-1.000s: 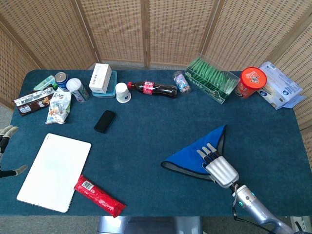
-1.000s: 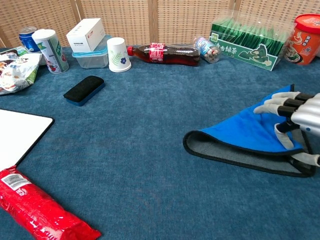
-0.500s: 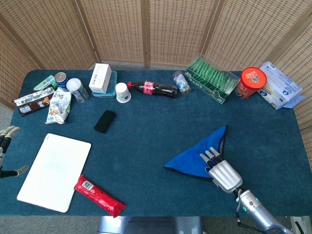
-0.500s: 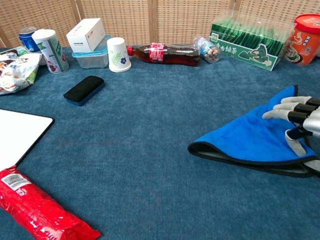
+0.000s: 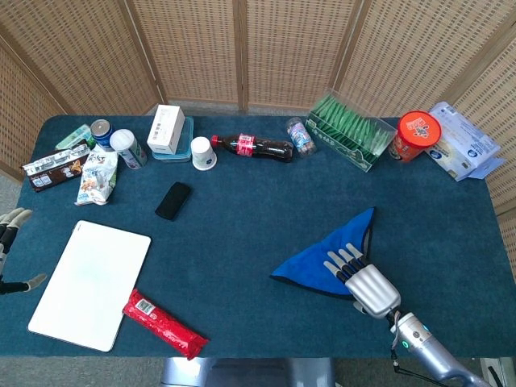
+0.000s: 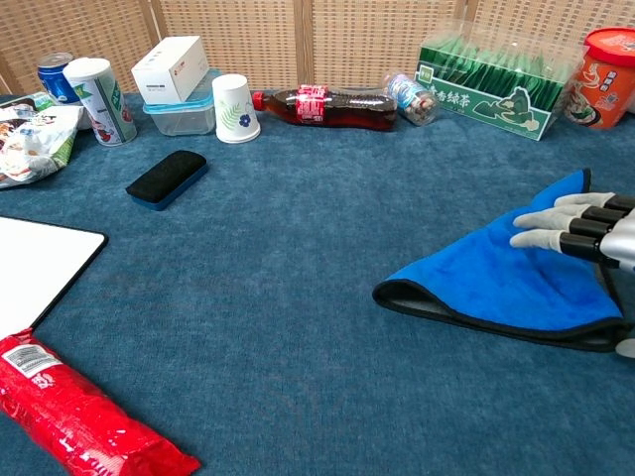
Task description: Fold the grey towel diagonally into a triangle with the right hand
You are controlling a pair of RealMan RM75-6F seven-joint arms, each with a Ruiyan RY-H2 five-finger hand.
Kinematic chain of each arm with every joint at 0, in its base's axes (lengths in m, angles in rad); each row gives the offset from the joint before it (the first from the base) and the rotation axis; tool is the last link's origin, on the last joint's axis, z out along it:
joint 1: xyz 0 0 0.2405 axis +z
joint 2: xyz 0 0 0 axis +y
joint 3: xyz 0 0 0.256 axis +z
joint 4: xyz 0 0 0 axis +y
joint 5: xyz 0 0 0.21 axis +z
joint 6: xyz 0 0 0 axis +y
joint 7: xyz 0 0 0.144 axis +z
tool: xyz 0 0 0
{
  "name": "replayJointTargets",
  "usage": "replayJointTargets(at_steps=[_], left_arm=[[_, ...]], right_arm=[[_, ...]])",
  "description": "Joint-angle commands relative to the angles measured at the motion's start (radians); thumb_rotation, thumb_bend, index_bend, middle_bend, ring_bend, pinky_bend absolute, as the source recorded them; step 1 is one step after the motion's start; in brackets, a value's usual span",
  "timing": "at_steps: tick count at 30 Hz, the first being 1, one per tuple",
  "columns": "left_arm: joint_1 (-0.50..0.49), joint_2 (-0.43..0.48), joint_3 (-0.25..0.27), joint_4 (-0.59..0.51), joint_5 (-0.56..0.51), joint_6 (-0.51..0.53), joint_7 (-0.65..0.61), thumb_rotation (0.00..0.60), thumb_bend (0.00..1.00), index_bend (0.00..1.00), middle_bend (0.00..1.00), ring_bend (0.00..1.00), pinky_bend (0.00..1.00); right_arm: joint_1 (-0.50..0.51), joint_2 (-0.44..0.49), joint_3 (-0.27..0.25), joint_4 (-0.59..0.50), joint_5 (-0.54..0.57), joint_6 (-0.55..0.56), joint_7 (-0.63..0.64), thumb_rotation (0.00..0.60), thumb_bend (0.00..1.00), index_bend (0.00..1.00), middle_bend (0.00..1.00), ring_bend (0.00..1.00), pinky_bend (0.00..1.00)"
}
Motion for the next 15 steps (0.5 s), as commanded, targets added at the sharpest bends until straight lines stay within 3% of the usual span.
replayJointTargets(at_steps=[1,3,11,15], left_arm=[[0.0,0.001,0.0,0.0,0.0,0.001,-0.002,0.6,0.14,0.0,0.0,0.0,0.0],[0.001,0.001,0.0,0.001,0.001,0.001,-0.004,0.6,0.14,0.0,0.0,0.0,0.0],[-0.001,0.002,0.001,0.002,0.005,-0.003,-0.01,0.6,0.14,0.0,0.0,0.0,0.0],[-0.003,0.003,0.002,0.002,0.007,-0.006,-0.013,0.6,0.14,0.0,0.0,0.0,0.0]], right_arm=[[-0.003,0.017,0.001,-0.023,-0.003,0.005,-0.005,0.6,0.0,0.04,0.0,0.0,0.02],[-0.007,0.038,0.001,-0.049,-0.013,0.017,-0.01,0.583,0.0,0.04,0.0,0.0,0.02],[-0.014,0.085,0.017,-0.094,-0.04,0.069,0.076,0.367,0.0,0.04,0.0,0.0,0.02],[-0.014,0.083,0.047,-0.06,-0.052,0.126,0.181,0.342,0.0,0.04,0.0,0.0,0.02]])
